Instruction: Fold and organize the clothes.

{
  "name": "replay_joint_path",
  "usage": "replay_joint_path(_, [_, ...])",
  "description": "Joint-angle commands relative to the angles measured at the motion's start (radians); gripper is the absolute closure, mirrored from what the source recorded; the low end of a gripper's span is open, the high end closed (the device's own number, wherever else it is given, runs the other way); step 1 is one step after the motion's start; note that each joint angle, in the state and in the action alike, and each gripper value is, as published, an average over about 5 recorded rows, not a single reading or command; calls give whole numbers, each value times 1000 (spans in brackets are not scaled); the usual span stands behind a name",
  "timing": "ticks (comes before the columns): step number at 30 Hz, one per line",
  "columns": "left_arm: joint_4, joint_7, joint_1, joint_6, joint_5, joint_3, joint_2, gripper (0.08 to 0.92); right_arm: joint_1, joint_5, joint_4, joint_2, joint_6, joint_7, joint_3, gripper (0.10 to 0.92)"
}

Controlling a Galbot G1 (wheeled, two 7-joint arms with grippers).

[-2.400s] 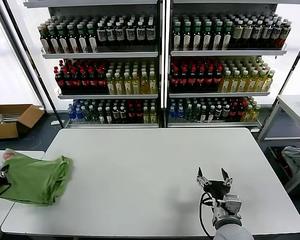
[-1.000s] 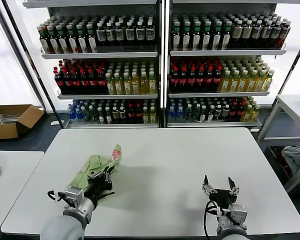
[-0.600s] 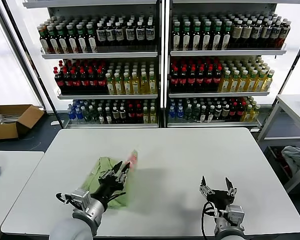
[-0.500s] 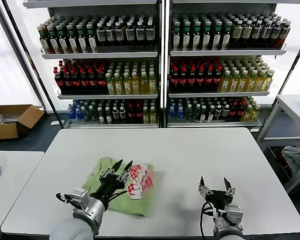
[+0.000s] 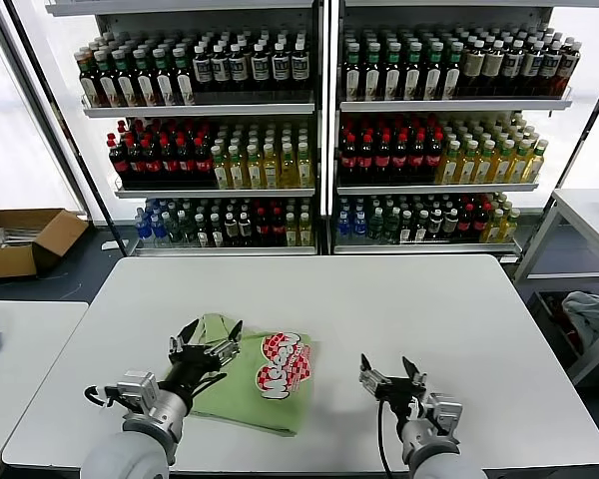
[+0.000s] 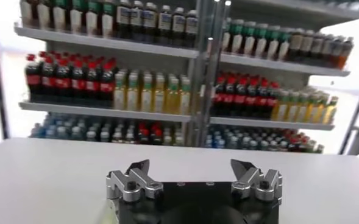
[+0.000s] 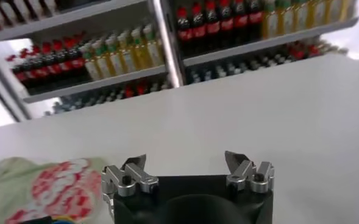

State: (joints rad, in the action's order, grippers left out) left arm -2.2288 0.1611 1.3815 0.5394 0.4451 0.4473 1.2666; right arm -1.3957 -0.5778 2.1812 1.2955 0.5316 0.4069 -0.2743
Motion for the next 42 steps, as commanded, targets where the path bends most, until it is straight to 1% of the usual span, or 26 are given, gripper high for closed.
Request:
replay_joint_path(1, [15,46,-6,13,-71,57,-16,180,193,-268,-54,-13,49,98,176,203])
replay_joint_path(6, [27,51,-12,12,-71,74,-26,177,228,-265,-121,11,49,157,240,203])
replay_joint_path(11, [39,50,-13,11,-68,82,-24,177,236,-205,-208,43,49,171,266,204])
replay_joint_path(13, [43,50,-15,11,-67,82,-24,177,237,-194,-229,49,49,170,276,218])
replay_joint_path(16, [46,50,-16,12,-67,81,-24,177,239,-177,-246,50,49,162,294,253])
replay_joint_path(19, [49,50,-14,13,-68,78,-22,177,245,-167,-258,51,49,158,307,268])
replay_joint_path(32, [46,49,-7,29,-44,76,-14,177,274,-131,-281,53,49,147,334,262])
replay_joint_path(35, [47,48,-6,30,-43,77,-12,177,274,-116,-278,53,50,138,348,308])
replay_joint_path(42, [44,48,-6,32,-37,77,-7,177,282,-100,-275,58,50,137,363,511])
